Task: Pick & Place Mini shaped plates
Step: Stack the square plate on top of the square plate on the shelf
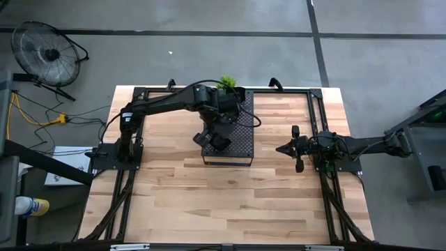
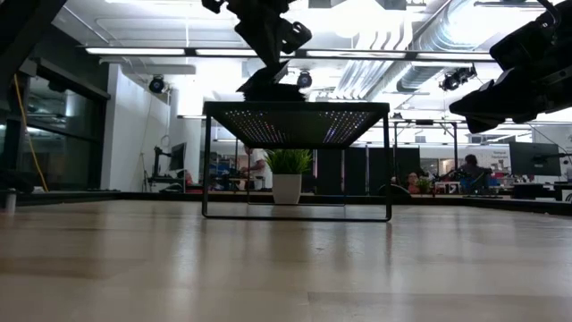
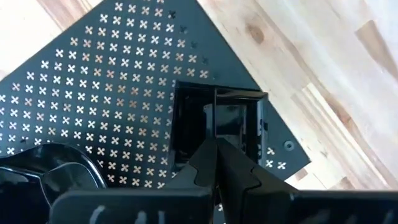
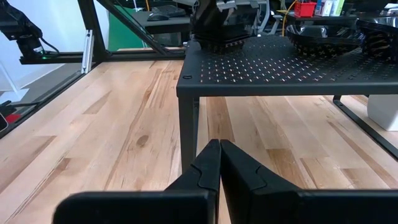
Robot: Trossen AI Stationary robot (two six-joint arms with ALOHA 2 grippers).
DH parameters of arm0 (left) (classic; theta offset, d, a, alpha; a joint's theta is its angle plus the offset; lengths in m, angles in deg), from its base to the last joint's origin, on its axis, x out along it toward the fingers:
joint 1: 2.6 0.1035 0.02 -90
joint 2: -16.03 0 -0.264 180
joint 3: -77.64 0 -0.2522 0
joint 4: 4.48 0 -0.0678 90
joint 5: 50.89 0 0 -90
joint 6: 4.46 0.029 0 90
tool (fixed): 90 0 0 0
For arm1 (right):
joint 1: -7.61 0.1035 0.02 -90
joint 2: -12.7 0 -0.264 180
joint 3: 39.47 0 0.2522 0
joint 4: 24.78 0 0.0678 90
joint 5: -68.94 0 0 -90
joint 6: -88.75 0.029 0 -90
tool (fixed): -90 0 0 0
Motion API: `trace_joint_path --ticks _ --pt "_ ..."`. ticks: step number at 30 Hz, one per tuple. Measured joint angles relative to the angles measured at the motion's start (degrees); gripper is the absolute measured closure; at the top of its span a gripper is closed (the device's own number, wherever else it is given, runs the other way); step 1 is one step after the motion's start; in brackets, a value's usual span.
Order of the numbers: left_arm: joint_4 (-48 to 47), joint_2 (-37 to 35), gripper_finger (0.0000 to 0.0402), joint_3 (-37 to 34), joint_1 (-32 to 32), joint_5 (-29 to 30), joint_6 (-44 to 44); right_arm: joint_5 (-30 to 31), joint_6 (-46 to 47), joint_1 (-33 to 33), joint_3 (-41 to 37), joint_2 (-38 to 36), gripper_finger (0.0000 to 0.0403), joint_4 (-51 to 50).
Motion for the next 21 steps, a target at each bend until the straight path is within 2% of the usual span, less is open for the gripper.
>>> trace_joint_path --ticks 6,12,21 --pt "0.2 0.13 0.0402 0.0 0.0 3.41 -0.01 0.0 0.02 0.0 0.0 0.0 0.0398 0.02" --pt "0.19 0.13 0.0395 0.0 0.0 3.48 0.97 -0.01 0.01 -0.01 0.0 0.01 0.0398 0.01" --pt "1.15 0.1 0.0351 0.0 0.0 5.34 1.27 -0.01 0.02 -0.01 0.0 0.0 0.0398 0.02"
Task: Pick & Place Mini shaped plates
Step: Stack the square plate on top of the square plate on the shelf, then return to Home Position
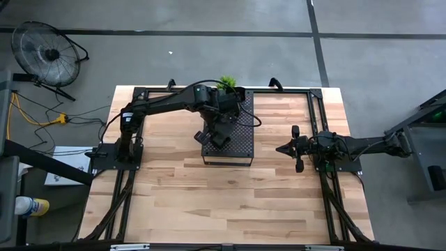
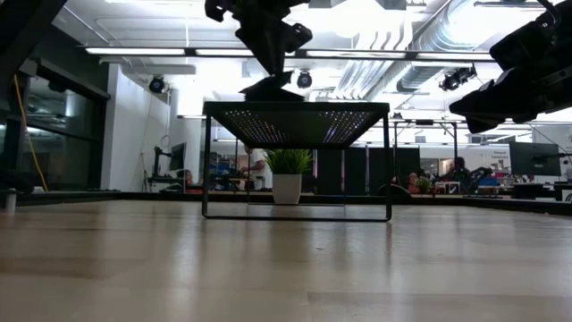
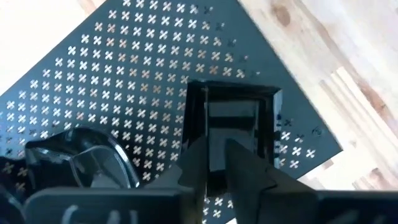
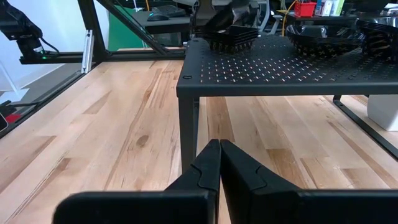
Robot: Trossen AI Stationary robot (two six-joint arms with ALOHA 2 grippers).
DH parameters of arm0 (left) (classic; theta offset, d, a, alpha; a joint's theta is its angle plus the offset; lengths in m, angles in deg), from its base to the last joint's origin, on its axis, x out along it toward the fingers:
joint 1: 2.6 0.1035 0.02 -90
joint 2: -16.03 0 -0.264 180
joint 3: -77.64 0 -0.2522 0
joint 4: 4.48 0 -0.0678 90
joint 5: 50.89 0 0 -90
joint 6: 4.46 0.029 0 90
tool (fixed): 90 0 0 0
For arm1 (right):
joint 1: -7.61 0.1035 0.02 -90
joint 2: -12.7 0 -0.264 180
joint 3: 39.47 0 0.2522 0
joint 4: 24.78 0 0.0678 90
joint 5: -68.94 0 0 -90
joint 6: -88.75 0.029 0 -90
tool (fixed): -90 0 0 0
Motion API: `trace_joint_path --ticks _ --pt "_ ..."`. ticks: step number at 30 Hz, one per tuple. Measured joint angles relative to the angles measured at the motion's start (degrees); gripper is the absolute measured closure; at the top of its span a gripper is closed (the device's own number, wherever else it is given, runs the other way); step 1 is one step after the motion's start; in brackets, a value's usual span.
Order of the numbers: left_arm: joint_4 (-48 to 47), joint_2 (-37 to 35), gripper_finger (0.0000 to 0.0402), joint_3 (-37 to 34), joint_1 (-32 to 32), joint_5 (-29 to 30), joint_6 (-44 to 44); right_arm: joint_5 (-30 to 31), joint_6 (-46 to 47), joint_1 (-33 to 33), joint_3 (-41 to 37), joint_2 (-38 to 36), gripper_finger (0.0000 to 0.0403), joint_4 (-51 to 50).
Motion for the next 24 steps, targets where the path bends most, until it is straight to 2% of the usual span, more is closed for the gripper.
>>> trace_joint_path --ticks 11,16,24 --pt "0.01 -0.02 0.0286 0.0 0.0 1.5 -0.36 0.01 -0.01 0.0 0.0 0.02 0.0398 0.0" --pt "-0.29 -0.03 0.0282 0.0 -0.02 5.33 -2.6 -0.01 0.01 0.01 0.0 0.0 0.0398 -0.02" --pt "4.25 -4.78 0.0282 0.0 -1.52 5.64 -4.4 0.01 0.0 -0.01 0.0 0.0 0.0398 0.0"
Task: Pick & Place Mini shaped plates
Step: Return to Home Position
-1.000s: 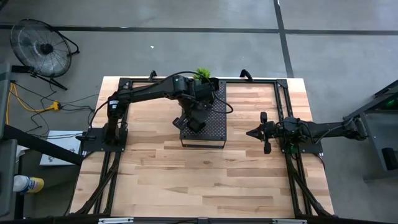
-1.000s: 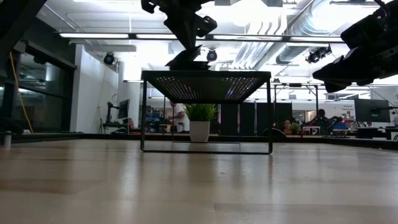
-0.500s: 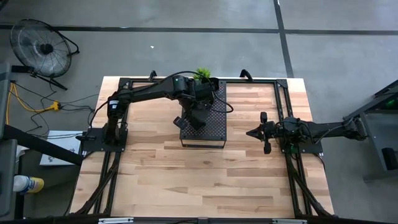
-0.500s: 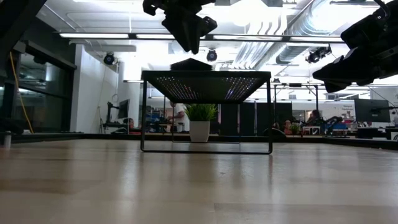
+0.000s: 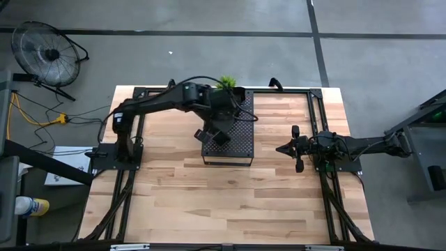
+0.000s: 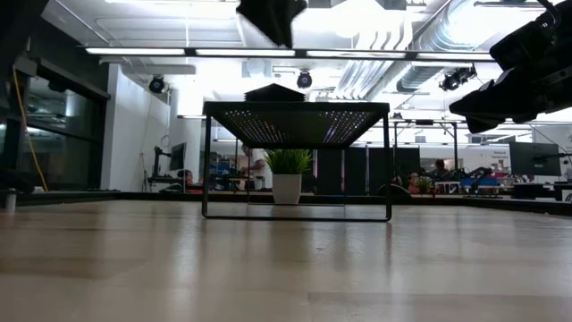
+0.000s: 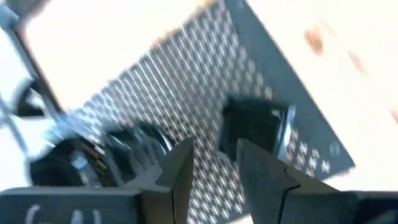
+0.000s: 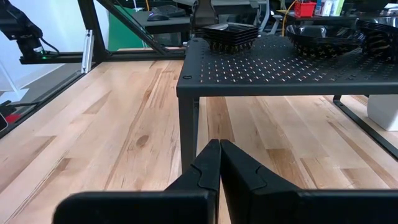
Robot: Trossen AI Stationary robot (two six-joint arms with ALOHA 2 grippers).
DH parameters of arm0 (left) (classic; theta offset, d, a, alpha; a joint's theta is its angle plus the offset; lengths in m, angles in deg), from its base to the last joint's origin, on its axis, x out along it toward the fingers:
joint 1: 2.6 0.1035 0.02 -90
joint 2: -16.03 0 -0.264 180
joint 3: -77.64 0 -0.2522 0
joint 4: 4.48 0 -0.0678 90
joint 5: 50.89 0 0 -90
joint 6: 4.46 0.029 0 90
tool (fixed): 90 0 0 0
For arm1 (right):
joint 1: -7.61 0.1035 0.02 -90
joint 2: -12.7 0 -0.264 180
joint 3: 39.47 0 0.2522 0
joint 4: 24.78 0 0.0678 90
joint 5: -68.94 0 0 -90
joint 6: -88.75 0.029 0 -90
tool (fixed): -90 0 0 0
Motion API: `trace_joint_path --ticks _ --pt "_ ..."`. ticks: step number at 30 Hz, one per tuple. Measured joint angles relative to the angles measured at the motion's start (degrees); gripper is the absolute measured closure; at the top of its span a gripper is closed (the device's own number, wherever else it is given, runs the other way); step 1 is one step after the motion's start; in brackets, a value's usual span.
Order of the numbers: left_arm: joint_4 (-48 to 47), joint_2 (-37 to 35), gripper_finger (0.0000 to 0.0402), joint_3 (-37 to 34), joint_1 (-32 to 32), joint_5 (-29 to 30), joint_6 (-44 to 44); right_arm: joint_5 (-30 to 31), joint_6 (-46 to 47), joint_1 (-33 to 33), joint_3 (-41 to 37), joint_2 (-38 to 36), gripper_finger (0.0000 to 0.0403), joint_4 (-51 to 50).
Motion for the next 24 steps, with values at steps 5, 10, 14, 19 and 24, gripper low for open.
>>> trace_joint_path --ticks 5,10,14,19,24 --pt "9.57 -5.19 0.0282 -3.96 -3.46 0.1 0.0 -0.02 0.0 0.02 0.0 0.01 0.0398 0.0" --pt "17.53 -11.47 0.0282 -15.84 -7.89 2.8 -0.48 -0.02 -0.01 0.02 0.0 0.02 0.0398 -0.01" --pt "28.21 -19.27 0.0282 -31.82 -10.84 6.45 -2.58 -0.02 -0.01 0.02 0.0 0.02 0.0398 -0.01" --pt "46.23 -30.82 0.0282 -53.82 -12.85 6.38 -5.56 -0.02 -0.01 0.01 0.0 0.01 0.0398 -0.02" --pt "62.19 -40.72 0.0282 -72.37 -13.22 6.09 -6.45 0.0 -0.01 0.01 0.0 0.0 0.0398 0.0"
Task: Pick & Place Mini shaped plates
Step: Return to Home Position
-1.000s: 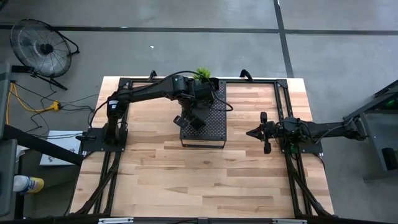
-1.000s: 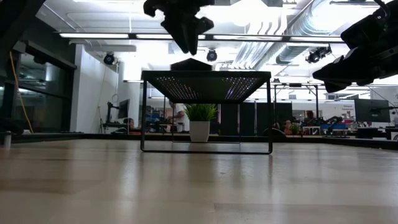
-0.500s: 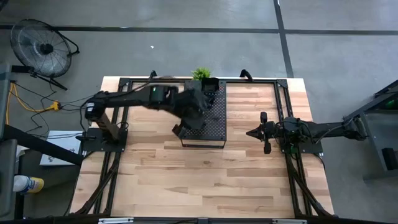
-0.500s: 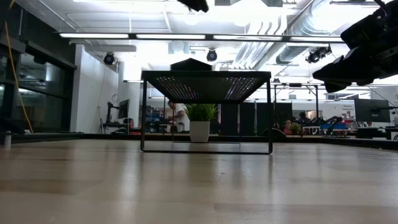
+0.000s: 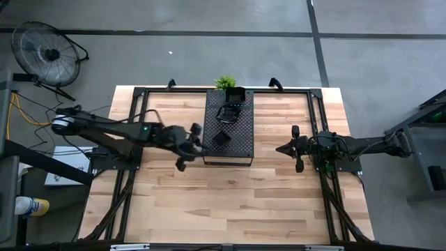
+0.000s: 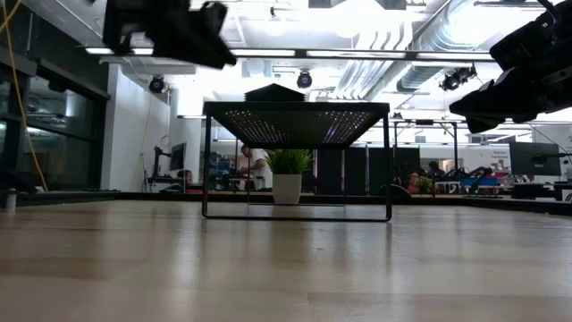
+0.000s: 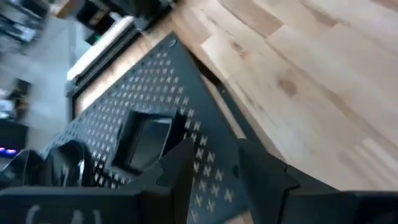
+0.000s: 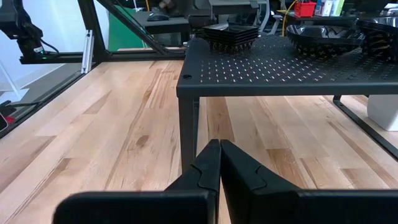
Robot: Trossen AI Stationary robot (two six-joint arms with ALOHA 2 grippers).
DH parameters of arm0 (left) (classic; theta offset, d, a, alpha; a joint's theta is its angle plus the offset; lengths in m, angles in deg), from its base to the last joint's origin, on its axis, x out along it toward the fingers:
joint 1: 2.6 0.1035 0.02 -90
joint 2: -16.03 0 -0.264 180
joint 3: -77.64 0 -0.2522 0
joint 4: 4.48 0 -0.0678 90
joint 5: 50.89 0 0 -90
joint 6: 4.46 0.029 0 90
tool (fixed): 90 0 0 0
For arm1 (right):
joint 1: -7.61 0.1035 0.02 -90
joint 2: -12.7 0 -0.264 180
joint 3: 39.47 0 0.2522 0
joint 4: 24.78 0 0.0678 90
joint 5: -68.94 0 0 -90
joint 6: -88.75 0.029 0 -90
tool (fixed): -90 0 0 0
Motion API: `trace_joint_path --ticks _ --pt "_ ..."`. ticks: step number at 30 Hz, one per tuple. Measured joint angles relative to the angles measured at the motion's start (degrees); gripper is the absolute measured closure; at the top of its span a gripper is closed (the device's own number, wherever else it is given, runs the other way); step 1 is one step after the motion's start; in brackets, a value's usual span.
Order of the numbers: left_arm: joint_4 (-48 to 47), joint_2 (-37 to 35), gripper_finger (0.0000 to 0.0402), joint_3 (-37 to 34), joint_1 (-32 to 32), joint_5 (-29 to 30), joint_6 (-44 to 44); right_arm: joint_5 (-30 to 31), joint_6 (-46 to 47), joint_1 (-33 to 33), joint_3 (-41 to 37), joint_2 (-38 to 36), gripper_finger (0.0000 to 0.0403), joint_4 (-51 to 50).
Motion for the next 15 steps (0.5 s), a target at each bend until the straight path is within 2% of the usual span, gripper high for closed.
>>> trace_joint_path --ticks 5,15 --pt "11.26 -8.23 0.0282 -13.62 0.12 1.44 0.31 -0.01 -0.01 0.01 0.0 0.0 0.0398 -0.01" --pt "25.22 -28.5 0.0282 -36.25 0.12 1.53 -2.53 -0.02 0.0 0.01 0.0 0.0 0.0398 -0.02"
